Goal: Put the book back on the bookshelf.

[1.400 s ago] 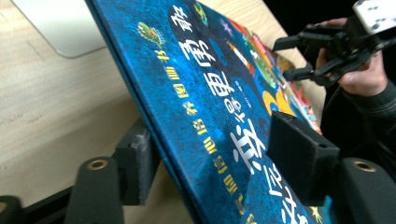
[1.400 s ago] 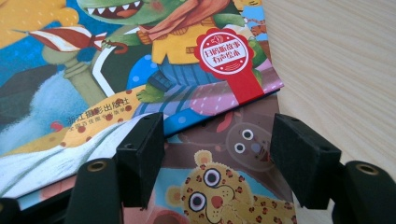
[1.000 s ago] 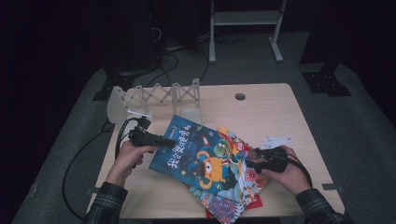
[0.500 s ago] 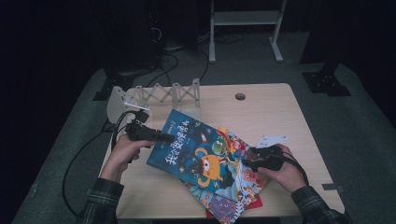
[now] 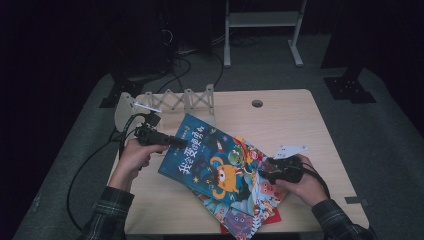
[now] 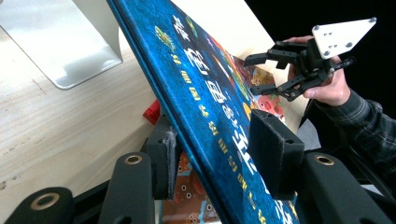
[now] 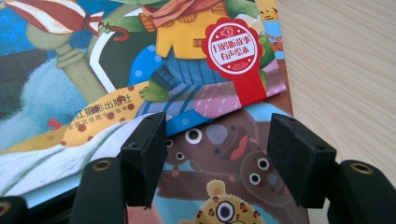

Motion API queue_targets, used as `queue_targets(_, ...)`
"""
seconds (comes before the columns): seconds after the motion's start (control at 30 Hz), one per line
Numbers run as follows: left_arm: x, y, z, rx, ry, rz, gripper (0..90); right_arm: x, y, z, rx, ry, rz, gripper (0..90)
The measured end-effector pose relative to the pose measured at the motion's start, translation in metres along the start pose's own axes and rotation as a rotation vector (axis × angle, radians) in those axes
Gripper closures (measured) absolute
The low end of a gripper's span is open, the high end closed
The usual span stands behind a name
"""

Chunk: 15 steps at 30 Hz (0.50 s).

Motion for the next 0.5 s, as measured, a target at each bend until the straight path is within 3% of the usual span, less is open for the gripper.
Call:
queue_targets(0.3,-0.0019,0.001,0.0031,-0.011,0.015,-0.014,52.2,-0.0002,-0.0002,0.0002,0.0,0.001,-0.001,36.3)
queue_targets(0.5,-0.0051,-0.0008,0.0061,0.013,0.013,-0.015,56.0,-0.0003,-0.0006,0.0003,-0.001,0.0,-0.004,36.2)
Point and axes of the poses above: each handheld gripper's, and its own axes: z roughly forward along the jaws, x roughly out of its underside, y roughly to its left, the point moved 4 cm from there along z, roughly forward along the jaws, and after that the axes turned 15 degrees about z, right-handed, at the moved point
